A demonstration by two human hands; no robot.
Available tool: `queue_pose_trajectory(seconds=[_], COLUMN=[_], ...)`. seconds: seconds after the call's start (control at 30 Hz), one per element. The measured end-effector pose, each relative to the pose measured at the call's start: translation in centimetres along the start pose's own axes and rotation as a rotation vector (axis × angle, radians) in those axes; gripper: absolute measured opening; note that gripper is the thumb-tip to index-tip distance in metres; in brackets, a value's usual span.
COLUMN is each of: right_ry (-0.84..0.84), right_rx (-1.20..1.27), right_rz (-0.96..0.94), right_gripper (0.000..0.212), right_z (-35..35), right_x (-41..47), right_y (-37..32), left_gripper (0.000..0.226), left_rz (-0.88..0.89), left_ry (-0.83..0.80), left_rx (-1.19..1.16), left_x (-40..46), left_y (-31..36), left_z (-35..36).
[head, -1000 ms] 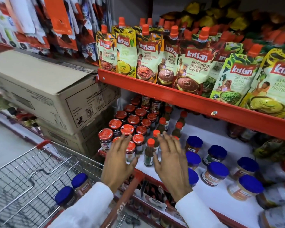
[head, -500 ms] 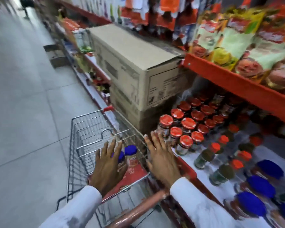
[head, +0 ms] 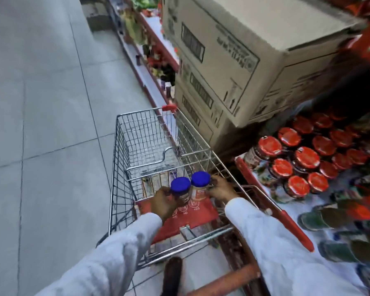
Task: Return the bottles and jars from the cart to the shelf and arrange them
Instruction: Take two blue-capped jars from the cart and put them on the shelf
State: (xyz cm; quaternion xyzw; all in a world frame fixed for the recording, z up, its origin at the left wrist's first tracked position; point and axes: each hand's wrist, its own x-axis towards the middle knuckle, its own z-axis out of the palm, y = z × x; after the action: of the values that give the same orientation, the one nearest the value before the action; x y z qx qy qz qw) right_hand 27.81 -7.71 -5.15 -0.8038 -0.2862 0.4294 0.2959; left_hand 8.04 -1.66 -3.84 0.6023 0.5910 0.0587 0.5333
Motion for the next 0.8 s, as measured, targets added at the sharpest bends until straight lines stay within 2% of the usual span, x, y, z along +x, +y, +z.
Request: queue_pose_trajectory(seconds=[0.07, 0.2, 0.27, 0.47, 0.63, 0.8], right_ry=[-0.010, 0.024, 0.022, 0.030, 0.016, 0.106], right_rx=[0.016, 0.009, -0.013, 0.020, 0.098, 0.217], right_rz=[-0.007, 0.025, 0.071, 0.054, -0.047, -0.211], right_gripper=[0.055, 0.073, 0.072, 0.066, 0.067, 0.060], right_z=[0.8, 0.7, 0.2, -0.1, -2.2, -6.7], right_x=[2.6, 2.2, 0.9, 0.4, -2.1, -8.9], right_y=[2.5, 1.2, -0.5, -0.8, -2.2, -4.4], left_gripper=[0.051, 0.060, 0.057, 0.052, 0.056, 0.061], left_rz=[0.055, 0.096, 0.115, 0.129, 0.180, 0.356], left_ry=[0.065, 0.075, 0.085, 0.088, 0.003, -0.055], left_rx=[0.019, -0.020, -0.038, -0.131, -0.202, -0.299], left_x=[0.4, 0.7, 0.8, 0.8, -0.6, -5.0], left_y=[-0.5, -0.4, -0.5, -1.0, -1.0, 2.3], left_z=[0.5, 0.6, 0.9, 1.2, -0.4, -3.7])
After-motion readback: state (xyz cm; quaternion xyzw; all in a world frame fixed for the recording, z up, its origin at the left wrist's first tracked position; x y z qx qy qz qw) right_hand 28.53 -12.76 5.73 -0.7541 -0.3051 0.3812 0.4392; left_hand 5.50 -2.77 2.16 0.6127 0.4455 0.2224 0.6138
